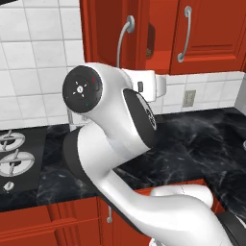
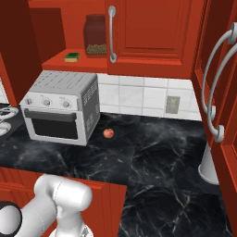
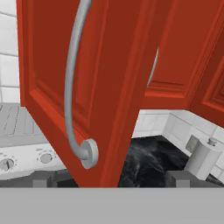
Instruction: Pick the sponge and dish brush from the cabinet and place them on the counter.
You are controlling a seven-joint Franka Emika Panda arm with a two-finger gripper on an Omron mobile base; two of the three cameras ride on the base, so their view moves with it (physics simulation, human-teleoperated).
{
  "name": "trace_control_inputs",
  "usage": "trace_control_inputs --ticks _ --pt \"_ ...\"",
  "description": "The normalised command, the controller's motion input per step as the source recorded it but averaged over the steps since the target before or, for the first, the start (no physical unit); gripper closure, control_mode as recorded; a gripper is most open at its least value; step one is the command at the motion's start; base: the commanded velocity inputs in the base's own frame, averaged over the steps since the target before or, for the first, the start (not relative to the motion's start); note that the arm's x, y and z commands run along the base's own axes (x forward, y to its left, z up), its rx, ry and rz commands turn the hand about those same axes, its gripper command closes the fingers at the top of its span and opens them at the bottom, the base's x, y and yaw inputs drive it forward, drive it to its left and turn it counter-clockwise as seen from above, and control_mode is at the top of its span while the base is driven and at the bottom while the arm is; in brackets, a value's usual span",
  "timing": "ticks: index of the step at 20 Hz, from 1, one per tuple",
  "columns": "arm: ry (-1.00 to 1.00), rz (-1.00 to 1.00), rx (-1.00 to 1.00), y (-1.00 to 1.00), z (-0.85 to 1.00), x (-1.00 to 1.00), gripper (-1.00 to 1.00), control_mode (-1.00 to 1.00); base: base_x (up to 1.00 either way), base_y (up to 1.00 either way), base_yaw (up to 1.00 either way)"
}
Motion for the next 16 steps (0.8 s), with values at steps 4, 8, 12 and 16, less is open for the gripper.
trace_control_inputs --ticks 4,8,12,16 --pt "0.0 0.08 0.11 -0.22 0.02 -0.26 -1.0 -1.0 0.0 0.0 0.0" --pt "0.0 0.08 0.14 -0.28 0.03 -0.28 -1.0 -1.0 0.0 0.0 0.0" --pt "0.03 0.04 0.15 -0.35 0.05 -0.12 -1.0 -1.0 0.0 0.0 0.0" --pt "0.04 0.06 0.15 -0.28 0.04 -0.09 -1.0 -1.0 0.0 0.0 0.0"
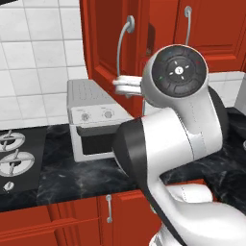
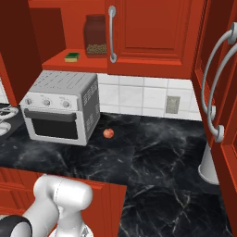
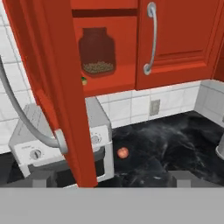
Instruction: Pick the sponge and dish brush from the cabinet and place them on the counter.
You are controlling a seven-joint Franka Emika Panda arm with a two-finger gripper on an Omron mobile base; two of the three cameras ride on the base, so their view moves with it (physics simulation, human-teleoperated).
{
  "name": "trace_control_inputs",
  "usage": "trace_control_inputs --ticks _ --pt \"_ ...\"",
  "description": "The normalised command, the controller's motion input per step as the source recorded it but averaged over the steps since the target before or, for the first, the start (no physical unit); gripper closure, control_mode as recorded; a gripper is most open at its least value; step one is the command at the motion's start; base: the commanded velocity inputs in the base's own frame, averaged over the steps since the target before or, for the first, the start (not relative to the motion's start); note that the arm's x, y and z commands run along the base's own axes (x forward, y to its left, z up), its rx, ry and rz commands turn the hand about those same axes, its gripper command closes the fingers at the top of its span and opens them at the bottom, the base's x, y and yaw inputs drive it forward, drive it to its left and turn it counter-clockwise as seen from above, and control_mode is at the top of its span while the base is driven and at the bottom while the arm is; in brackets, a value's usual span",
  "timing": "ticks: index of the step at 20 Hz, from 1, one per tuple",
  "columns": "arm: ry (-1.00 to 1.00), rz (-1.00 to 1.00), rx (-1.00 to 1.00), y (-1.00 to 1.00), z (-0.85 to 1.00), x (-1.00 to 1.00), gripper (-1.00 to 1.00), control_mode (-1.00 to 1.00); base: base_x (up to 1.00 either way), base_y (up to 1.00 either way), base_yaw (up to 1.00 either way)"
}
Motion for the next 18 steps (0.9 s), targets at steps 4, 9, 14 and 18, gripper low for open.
trace_control_inputs --ticks 4,9,14,18 --pt "0.05 0.09 0.15 -0.21 0.01 -0.01 -1.0 -1.0 0.0 0.0 0.0" --pt "0.07 0.07 0.19 -0.2 0.0 0.01 -1.0 -1.0 0.0 0.0 0.0" --pt "0.09 0.08 0.22 -0.1 0.0 0.1 -1.0 -1.0 0.0 0.0 0.0" --pt "0.11 0.1 0.23 -0.03 -0.01 0.12 -1.0 -1.0 0.0 0.0 0.0"
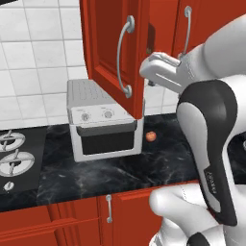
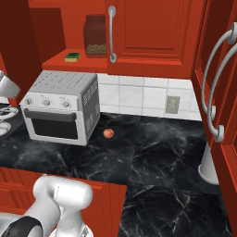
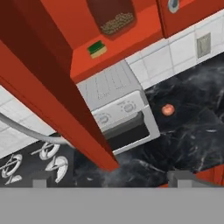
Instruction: Pick the sponge and dish brush from the cabinet and place them on the counter.
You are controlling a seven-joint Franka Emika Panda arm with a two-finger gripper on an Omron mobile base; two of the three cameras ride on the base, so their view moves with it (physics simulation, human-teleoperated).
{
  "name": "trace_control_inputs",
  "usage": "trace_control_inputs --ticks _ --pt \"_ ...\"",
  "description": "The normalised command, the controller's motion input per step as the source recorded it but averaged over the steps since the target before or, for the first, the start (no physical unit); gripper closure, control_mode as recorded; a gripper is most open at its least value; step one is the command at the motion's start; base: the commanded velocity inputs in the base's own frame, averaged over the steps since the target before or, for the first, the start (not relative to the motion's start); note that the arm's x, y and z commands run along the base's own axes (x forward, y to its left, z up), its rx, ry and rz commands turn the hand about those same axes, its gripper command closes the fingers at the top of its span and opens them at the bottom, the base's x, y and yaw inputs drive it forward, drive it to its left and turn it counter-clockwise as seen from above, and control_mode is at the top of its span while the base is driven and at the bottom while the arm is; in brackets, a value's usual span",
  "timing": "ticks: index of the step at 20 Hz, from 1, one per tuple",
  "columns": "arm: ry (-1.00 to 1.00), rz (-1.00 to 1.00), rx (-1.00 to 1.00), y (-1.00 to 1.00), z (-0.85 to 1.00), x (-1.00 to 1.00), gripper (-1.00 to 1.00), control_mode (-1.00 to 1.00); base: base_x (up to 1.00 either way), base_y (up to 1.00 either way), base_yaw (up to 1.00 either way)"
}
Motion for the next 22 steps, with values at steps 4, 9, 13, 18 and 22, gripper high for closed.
trace_control_inputs --ticks 4,9,13,18,22 --pt "0.1 0.09 0.22 -0.07 0.0 0.12 -1.0 -1.0 0.0 0.0 0.0" --pt "0.04 0.01 0.24 -0.26 0.0 0.12 -1.0 -1.0 0.0 0.0 0.0" --pt "0.01 0.01 0.25 -0.32 0.0 0.0 -1.0 -1.0 0.0 0.0 0.0" --pt "0.06 0.03 0.2 -0.16 -0.13 0.33 -1.0 -1.0 0.0 0.0 0.0" --pt "0.16 0.02 0.2 -0.03 -0.06 0.31 -1.0 -1.0 0.0 0.0 0.0"
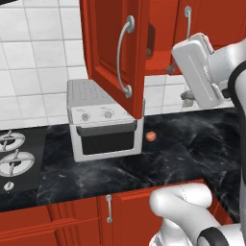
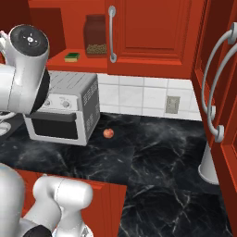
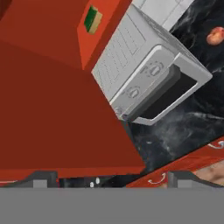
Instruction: Pick the sponge and dish brush from the cabinet and place them on the counter.
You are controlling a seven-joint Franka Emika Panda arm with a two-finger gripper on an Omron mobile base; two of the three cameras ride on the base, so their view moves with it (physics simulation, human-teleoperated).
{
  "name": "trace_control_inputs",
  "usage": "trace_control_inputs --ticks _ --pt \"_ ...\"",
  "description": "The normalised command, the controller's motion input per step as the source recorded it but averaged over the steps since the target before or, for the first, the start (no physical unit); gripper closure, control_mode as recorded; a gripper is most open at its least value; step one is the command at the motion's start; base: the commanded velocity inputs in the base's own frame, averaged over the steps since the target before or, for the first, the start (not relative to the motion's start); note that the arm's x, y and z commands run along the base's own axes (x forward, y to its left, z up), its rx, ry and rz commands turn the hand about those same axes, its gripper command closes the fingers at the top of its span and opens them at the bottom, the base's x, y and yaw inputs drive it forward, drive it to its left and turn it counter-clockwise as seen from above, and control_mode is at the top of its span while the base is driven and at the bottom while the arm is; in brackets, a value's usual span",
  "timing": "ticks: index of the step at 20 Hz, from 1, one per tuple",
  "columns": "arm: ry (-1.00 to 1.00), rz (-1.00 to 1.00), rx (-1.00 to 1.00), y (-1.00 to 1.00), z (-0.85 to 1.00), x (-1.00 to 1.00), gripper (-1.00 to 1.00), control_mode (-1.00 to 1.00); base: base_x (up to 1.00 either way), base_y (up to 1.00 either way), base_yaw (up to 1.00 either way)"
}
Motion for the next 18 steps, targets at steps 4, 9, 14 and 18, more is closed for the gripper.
trace_control_inputs --ticks 4,9,14,18 --pt "0.19 0.02 0.17 0.03 0.0 0.31 -1.0 -1.0 0.0 0.0 0.0" --pt "0.18 0.06 0.12 0.16 0.03 0.2 -1.0 -1.0 0.0 0.0 0.0" --pt "0.11 0.05 0.01 0.37 -0.02 0.09 -1.0 -1.0 0.0 0.0 0.0" --pt "0.06 0.03 0.0 0.31 -0.08 0.11 -1.0 -1.0 0.0 0.0 0.0"
